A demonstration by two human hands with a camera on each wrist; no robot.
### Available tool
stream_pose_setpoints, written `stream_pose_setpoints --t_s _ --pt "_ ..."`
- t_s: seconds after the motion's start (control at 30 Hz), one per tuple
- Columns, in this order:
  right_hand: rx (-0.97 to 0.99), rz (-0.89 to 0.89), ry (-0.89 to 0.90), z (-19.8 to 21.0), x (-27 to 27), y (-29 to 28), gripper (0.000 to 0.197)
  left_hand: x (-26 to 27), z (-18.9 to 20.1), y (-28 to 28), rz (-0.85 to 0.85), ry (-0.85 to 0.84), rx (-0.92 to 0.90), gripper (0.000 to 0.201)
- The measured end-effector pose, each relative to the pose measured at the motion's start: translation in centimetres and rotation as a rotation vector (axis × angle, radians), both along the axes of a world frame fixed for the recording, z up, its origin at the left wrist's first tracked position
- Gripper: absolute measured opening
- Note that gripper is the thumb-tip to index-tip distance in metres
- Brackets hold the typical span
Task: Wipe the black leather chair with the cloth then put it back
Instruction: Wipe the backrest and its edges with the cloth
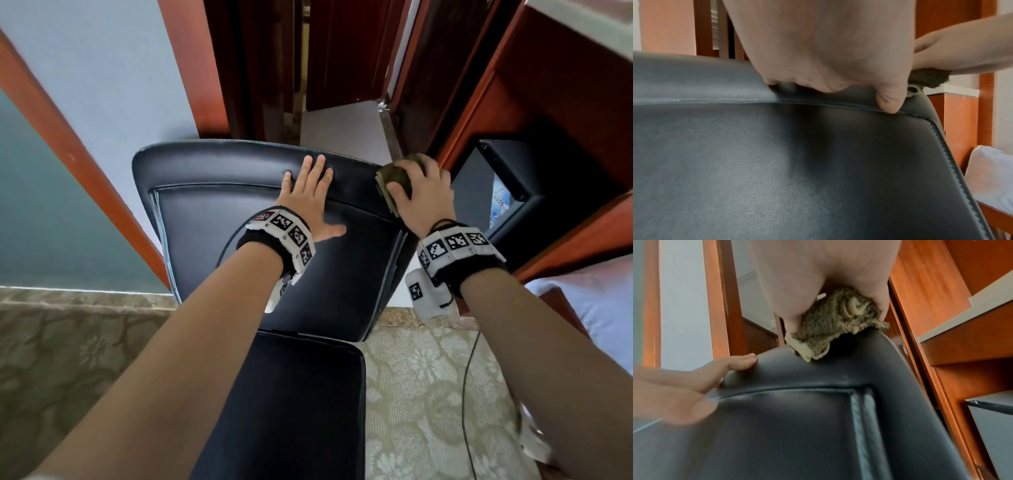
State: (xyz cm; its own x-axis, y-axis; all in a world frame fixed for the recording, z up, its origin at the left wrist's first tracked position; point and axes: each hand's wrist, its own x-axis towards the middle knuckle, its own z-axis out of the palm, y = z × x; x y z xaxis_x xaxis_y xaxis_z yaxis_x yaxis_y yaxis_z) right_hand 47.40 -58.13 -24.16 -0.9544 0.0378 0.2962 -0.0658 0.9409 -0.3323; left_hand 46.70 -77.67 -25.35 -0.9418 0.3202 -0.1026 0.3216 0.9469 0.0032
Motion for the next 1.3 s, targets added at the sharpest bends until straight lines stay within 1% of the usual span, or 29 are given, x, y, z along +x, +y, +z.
stream_pose_setpoints --t_s 0.07,0.13,0.23,0.33,0.4,0.53,0.6,0.67,0.73,0.8,0.9,1.03,1.1,1.2,1.3 --pt "0.041 0.045 -0.038 0.8 -0.9 -0.7 0.042 0.0 -0.2 0.1 0.000 0.011 0.007 0.101" --pt "0.031 0.093 -0.050 1.0 -1.4 -0.9 0.041 0.0 -0.5 0.0 0.004 0.033 0.030 0.098" --pt "-0.078 0.132 0.017 0.1 -0.6 0.6 0.040 0.0 -0.9 0.1 0.005 0.055 0.045 0.096" --pt "-0.218 0.086 0.060 -1.3 0.9 2.8 0.038 0.0 -1.0 0.3 -0.002 0.059 0.060 0.097" --pt "-0.245 0.059 0.057 -1.8 1.4 3.4 0.037 0.0 -1.0 0.2 -0.009 0.055 0.061 0.098" --pt "-0.217 0.014 0.050 -1.1 0.9 2.4 0.036 0.1 -0.6 0.1 -0.011 0.028 0.070 0.100" --pt "-0.132 0.013 0.038 -0.4 0.3 1.5 0.038 0.1 -0.5 0.1 -0.009 0.021 0.081 0.100" --pt "-0.012 0.058 0.001 0.4 -0.5 0.5 0.040 0.1 -0.5 0.3 0.001 0.022 0.084 0.101" --pt "0.059 0.108 -0.050 1.1 -1.2 -0.3 0.041 0.1 -0.6 0.4 0.010 0.022 0.085 0.101" --pt "0.047 0.145 -0.078 1.3 -1.5 -0.2 0.042 0.1 -0.6 0.3 0.008 0.022 0.090 0.100" --pt "-0.052 0.196 -0.042 0.5 -0.9 1.8 0.040 0.1 -0.6 0.1 -0.010 0.023 0.090 0.098" --pt "-0.228 0.142 -0.013 -0.8 1.0 4.1 0.047 0.2 -0.7 -0.1 -0.030 0.036 0.085 0.098" --pt "-0.278 0.094 -0.015 -1.2 1.2 4.2 0.044 0.1 -0.8 -0.1 -0.035 0.032 0.085 0.100" --pt "-0.229 0.046 -0.003 -0.9 0.3 3.0 0.039 -0.1 -0.6 -0.3 -0.052 0.020 0.094 0.101" --pt "-0.090 0.075 -0.028 0.4 -1.1 0.7 0.038 -0.3 -0.6 -1.2 -0.097 0.039 0.124 0.096"
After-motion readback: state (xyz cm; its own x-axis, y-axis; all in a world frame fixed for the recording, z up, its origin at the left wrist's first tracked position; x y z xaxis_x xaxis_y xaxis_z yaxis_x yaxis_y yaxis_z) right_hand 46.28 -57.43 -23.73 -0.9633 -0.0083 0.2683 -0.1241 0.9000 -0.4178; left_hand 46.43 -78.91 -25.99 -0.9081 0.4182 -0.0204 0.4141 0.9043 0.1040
